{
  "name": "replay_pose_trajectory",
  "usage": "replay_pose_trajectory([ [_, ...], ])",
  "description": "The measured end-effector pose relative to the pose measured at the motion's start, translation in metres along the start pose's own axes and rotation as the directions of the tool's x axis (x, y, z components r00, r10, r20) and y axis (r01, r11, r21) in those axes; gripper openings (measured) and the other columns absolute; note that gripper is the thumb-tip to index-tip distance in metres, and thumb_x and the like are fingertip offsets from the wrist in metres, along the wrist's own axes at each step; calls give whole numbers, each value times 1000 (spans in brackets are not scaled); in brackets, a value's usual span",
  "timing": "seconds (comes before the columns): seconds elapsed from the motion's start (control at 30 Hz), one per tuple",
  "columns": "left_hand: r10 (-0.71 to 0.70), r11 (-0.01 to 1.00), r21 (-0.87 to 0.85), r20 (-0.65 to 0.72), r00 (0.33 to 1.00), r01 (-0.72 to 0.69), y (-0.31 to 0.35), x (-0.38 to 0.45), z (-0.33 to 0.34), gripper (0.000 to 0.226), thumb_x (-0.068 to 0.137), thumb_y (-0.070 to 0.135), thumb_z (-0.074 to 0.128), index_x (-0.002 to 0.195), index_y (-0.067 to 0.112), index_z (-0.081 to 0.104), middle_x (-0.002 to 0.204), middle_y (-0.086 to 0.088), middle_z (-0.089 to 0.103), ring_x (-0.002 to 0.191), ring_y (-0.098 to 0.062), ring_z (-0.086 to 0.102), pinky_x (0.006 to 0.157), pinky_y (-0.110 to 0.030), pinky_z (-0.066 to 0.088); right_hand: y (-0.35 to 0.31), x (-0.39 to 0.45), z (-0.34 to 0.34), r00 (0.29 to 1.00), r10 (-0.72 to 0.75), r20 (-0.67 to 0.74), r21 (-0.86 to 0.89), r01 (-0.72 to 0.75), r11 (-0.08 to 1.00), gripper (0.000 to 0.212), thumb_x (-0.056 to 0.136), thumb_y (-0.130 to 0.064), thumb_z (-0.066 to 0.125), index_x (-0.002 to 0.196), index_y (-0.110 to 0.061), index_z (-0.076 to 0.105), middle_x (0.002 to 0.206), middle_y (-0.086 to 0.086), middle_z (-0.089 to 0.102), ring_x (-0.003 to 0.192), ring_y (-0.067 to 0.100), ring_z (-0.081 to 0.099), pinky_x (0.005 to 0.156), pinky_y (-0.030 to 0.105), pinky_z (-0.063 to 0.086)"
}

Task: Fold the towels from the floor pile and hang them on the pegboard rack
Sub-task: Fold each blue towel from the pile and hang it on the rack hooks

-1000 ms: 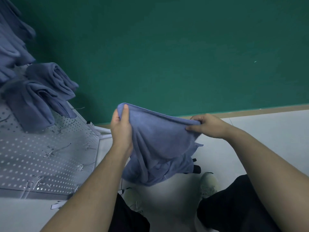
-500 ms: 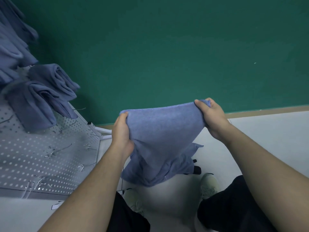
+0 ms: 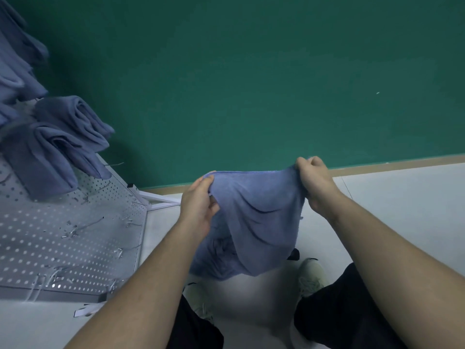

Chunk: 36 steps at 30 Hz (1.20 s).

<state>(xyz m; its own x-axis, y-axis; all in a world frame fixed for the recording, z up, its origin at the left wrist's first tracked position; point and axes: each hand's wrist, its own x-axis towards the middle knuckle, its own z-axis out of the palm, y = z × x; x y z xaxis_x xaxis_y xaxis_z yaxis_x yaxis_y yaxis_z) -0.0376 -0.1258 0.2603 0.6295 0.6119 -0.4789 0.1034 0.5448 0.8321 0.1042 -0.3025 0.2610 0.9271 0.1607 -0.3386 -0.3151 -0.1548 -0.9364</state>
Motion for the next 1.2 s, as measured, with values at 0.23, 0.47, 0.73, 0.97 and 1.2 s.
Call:
replay_pose_trajectory([
  [0.23,-32,999,1,47,998,32,-13,0,18,24,102,23,55,114,6,67,91,-2,78,81,-14,74,68,-24,58,12,-11,28,986,-55,156,-40,62,997,28,83,-22,75,67,-25,52,66,3,46,74,20,46,79,56,54],
  [0.47,15,1000,22,77,997,-16,-20,-4,31,30,102,23,57,126,7,66,107,-9,76,98,-18,74,85,-26,59,14,-21,52,959,-188,214,-180,228,957,16,87,-16,73,77,-21,62,62,-5,59,65,19,57,79,57,57],
  [0.73,115,993,18,-19,993,-114,-24,-7,31,17,91,18,73,105,9,77,98,-7,78,99,-23,74,91,-35,58,9,-33,65,967,-61,249,9,61,998,21,90,-16,72,73,-13,62,70,3,69,70,19,66,75,36,62],
  [0.97,116,993,17,-18,993,-116,-26,-5,31,17,89,15,75,104,9,78,101,-7,78,101,-22,73,97,-38,56,6,-40,63,951,0,308,106,-34,994,14,93,-12,70,80,-10,64,72,4,67,61,10,63,67,23,58],
  [1.2,115,988,98,41,993,-118,-27,-5,32,15,94,18,69,103,10,78,97,-7,78,99,-22,74,97,-38,56,3,-42,58,944,48,326,145,-100,984,14,93,-15,70,81,-11,64,68,1,67,62,9,64,64,22,57],
])
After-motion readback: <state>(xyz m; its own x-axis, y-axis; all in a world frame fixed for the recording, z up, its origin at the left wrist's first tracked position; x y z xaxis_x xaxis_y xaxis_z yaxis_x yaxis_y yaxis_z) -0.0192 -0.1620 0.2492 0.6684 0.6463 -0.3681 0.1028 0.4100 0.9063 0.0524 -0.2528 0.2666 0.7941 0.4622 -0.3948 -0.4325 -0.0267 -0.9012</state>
